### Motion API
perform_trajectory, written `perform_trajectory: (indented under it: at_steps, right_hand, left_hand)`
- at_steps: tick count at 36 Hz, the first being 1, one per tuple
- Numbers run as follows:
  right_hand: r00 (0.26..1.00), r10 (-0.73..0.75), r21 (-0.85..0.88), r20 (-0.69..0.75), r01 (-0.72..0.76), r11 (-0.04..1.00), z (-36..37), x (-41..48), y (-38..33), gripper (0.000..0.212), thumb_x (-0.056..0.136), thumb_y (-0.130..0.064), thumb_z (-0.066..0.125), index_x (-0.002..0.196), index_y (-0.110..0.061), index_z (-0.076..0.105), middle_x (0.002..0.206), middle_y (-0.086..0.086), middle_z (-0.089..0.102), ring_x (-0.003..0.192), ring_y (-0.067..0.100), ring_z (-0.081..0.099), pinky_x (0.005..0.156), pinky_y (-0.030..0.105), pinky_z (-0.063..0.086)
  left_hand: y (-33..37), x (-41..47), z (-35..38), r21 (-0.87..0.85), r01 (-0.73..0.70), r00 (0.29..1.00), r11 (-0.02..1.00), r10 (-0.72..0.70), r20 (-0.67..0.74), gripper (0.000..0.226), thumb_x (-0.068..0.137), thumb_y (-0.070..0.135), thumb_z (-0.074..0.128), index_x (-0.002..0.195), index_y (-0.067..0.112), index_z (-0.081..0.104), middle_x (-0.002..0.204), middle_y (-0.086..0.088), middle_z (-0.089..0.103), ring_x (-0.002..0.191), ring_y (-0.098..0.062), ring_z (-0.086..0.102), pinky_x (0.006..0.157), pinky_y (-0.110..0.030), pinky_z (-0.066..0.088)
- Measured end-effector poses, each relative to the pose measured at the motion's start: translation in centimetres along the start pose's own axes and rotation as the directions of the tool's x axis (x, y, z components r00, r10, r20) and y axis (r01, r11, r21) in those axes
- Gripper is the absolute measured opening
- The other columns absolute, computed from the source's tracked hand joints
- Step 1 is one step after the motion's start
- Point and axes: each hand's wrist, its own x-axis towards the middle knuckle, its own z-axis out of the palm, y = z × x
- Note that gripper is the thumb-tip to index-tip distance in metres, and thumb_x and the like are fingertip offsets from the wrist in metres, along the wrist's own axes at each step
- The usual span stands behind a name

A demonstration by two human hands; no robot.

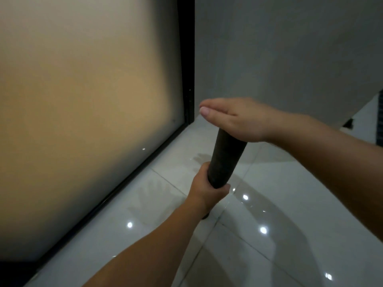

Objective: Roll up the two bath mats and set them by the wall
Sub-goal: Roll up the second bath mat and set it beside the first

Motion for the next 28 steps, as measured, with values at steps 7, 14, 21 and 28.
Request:
perform_trajectory:
  at_steps: [7,14,21,28]
  right_hand:
    - [0.991,-0.03,0.13,-0.128,0.046,0.99,-2.1,0.5,-0.8,0.054,0.1,-0.044,0.019,0.139,-0.012,0.038,0.146,0.005,0.039,0.124,0.003,0.035,0.08,-0.001,0.028]
    - [0.999,0.009,-0.057,0.052,-0.006,0.998,1.2,1.5,-1.3,0.053,0.102,-0.04,0.017,0.149,-0.015,0.021,0.151,0.014,0.029,0.137,0.031,0.027,0.11,0.034,0.022]
    - [0.998,0.054,-0.132,0.025,-0.05,0.99,2.2,2.2,-1.8,0.074,0.09,-0.063,0.009,0.144,-0.018,0.032,0.145,0.014,0.037,0.135,0.031,0.032,0.111,0.044,0.026]
    - [0.965,0.133,-0.133,0.226,-0.105,0.986,-2.1,0.6,-0.7,0.054,0.09,-0.059,0.039,0.133,-0.029,0.05,0.129,-0.006,0.055,0.115,0.014,0.052,0.092,0.03,0.035]
  left_hand:
    - [0.1,-0.4,-0.4,-0.063,-0.023,1.0,0.998,0.022,-0.014,0.054,0.072,0.015,0.078,0.116,0.029,0.049,0.099,0.008,0.059,0.089,-0.007,0.06,0.064,-0.011,0.049]
    - [-0.4,-1.0,-0.3,-0.029,-0.04,0.999,0.999,0.039,-0.024,0.045,0.07,0.017,0.078,0.101,0.038,0.052,0.092,0.01,0.06,0.084,-0.008,0.061,0.065,-0.016,0.051]
    - [-0.5,-1.3,0.1,0.085,-0.039,0.999,0.996,0.04,-0.012,0.041,0.068,0.021,0.077,0.096,0.039,0.052,0.089,0.012,0.063,0.083,-0.009,0.063,0.076,-0.034,0.058]
    - [1.4,-1.1,-0.6,0.268,-0.093,0.996,0.959,0.094,0.008,0.031,0.07,0.029,0.072,0.092,0.037,0.052,0.085,0.008,0.064,0.081,-0.016,0.064,0.074,-0.04,0.058]
